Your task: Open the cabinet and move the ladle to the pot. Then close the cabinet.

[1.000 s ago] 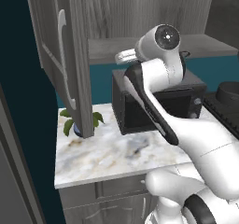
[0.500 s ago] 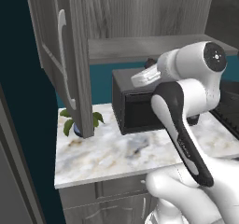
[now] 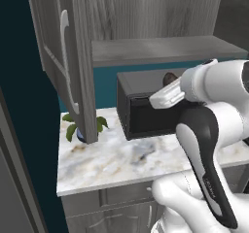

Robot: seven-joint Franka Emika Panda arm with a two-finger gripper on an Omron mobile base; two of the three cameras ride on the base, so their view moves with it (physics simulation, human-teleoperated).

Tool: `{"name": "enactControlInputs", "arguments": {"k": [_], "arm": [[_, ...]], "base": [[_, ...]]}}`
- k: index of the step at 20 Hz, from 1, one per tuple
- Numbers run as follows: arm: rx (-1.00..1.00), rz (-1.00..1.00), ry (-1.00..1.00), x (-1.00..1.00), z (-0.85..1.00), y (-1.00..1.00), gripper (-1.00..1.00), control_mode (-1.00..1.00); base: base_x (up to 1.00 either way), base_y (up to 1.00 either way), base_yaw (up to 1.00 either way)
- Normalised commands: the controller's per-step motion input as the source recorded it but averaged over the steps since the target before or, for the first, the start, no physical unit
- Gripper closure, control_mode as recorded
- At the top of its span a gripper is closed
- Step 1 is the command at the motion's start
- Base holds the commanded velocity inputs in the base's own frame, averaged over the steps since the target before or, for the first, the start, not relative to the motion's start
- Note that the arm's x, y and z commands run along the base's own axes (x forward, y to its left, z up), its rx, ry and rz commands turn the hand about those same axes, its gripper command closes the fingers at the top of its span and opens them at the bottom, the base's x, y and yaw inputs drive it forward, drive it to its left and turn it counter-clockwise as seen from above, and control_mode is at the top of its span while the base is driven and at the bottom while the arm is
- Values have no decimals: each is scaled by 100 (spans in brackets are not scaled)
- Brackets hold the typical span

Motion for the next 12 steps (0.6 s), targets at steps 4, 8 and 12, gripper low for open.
{"name": "enactControlInputs", "arguments": {"k": [4, 8, 12], "arm": [[-6, -2, 0, -53, 0, -27, 100, -100], [-5, 0, 0, -34, 0, -28, 100, -100], [0, 0, 2, -6, 0, -8, 100, -100]], "base": [[0, 0, 0], [0, 0, 0], [0, 0, 0]]}}
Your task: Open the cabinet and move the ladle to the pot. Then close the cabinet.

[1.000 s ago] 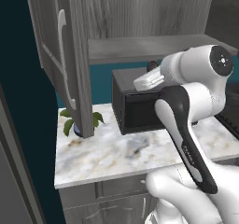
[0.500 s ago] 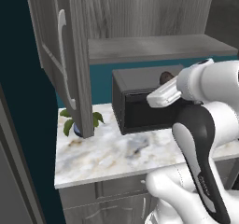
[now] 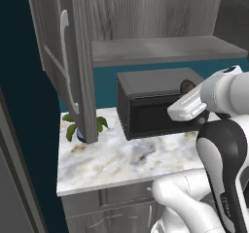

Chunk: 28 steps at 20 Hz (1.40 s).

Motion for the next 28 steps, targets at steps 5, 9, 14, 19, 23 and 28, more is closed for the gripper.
{"name": "enactControlInputs", "arguments": {"k": [5, 9, 14, 19, 23, 28], "arm": [[0, 0, 2, 0, 0, 0, 100, -100], [0, 0, 0, 1, 0, 0, 100, -100], [0, 0, 0, 0, 0, 0, 100, -100], [0, 0, 0, 0, 0, 0, 100, 100], [0, 0, 0, 0, 0, 0, 100, 100], [0, 0, 0, 0, 0, 0, 100, 100]], "base": [[0, 0, 0], [0, 0, 0], [0, 0, 0], [-1, 0, 0], [-61, 0, 0], [-98, 0, 0]]}}
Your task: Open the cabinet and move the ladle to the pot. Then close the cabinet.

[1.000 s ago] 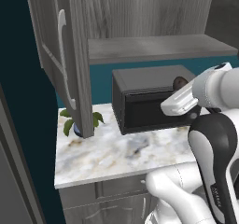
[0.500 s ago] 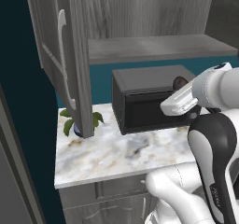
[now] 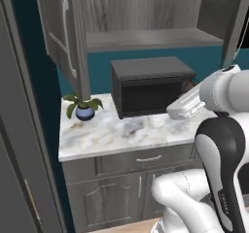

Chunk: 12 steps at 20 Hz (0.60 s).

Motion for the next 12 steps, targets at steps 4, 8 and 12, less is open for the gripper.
{"name": "enactControlInputs", "arguments": {"k": [4, 8, 12], "arm": [[0, 0, 0, 0, 0, 0, 100, 100], [0, 0, 0, 0, 0, 0, 100, 100], [0, 0, 0, 0, 0, 0, 100, 100]], "base": [[-76, 0, 0], [-53, -1, -2], [-41, -30, -8]]}}
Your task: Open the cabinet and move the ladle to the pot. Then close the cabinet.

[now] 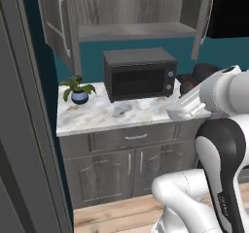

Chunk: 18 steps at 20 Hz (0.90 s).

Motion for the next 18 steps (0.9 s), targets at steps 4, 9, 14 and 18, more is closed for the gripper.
{"name": "enactControlInputs", "arguments": {"k": [4, 9, 14, 18], "arm": [[0, 0, 0, 0, 0, 0, 100, 100], [0, 0, 0, 0, 0, 0, 100, 100], [0, 0, 0, 0, 0, 0, 100, 100], [0, 0, 0, 0, 0, 0, 100, 100]], "base": [[-2, -86, -15], [0, -86, -11], [8, -80, -9], [19, -62, -6]]}}
